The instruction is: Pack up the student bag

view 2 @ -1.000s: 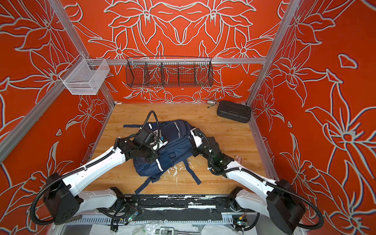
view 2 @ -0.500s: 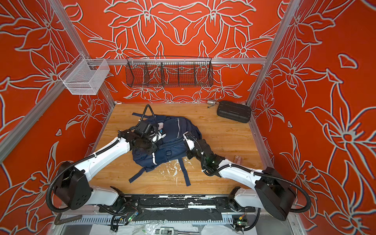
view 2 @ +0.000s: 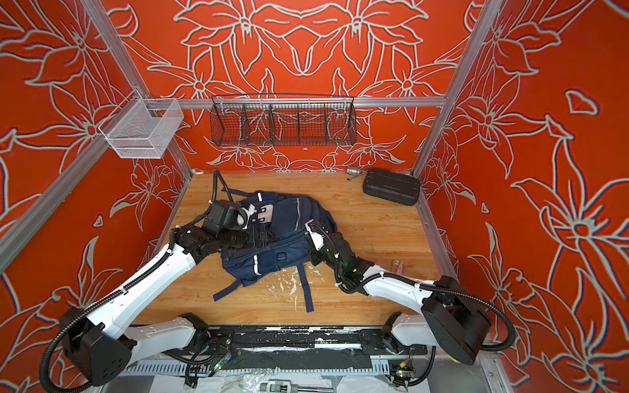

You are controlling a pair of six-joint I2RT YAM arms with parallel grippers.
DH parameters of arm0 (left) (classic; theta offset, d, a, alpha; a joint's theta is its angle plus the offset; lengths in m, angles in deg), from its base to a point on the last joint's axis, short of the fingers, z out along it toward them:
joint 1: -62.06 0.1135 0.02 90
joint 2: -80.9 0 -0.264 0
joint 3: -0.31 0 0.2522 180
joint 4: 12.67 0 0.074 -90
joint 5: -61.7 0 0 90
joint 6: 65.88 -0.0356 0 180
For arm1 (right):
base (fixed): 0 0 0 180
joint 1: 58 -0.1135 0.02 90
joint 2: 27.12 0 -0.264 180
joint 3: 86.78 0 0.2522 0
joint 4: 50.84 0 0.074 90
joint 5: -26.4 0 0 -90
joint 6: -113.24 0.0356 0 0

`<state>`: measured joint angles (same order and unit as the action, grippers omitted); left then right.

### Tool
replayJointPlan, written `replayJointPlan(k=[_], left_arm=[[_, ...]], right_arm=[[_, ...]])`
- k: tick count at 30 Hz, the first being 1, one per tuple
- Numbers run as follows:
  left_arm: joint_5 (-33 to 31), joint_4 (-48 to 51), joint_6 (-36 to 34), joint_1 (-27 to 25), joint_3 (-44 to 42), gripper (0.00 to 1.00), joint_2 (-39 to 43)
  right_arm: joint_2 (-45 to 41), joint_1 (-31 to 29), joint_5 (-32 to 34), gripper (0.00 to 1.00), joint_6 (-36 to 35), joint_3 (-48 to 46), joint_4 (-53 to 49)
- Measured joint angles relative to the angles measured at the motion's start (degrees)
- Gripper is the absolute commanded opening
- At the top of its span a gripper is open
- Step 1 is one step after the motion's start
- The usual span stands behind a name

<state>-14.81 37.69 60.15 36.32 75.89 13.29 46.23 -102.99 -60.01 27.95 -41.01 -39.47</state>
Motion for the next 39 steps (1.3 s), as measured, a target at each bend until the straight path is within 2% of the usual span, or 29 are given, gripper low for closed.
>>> replayJointPlan(k=[4, 9, 15, 19, 27, 30, 39], left_arm=[[-2.8, -0.5, 18.2, -2.4, 0.2, 0.89, -0.1], [-4.0, -5.5, 39.3, -5.8, -4.7, 0.86, -0.1], [-5.8, -15.5, 59.5, -9.0, -10.9, 0.76, -3.2], [-8.3, -20.0, 65.2, -10.3, -9.3, 0.72, -7.1], [-11.6, -25.8, 71.1, -12.5, -5.5, 0.65, -12.7], [-11.7, -26.5, 72.2, -13.0, -5.2, 0.58, -15.3], [-14.1, -25.1, 73.4, -12.9, -6.4, 0.00, -14.5]], right_arm=[[0.1, 0.0, -0.1, 0.00, 0.0, 0.0, 0.0], [0.1, 0.0, -0.8, 0.00, 0.0, 0.1, -0.1], [0.5, 0.0, -1.6, 0.00, -0.1, 0.2, -0.5], [0.9, 0.0, -2.6, 0.00, -0.1, 0.4, -0.7], [1.4, 0.0, -3.9, 0.00, 0.0, 0.9, -0.9], [1.4, 0.0, -4.1, 0.00, 0.0, 0.9, -0.9], [1.3, -0.4, -4.1, 0.00, 0.1, 0.9, -2.9]])
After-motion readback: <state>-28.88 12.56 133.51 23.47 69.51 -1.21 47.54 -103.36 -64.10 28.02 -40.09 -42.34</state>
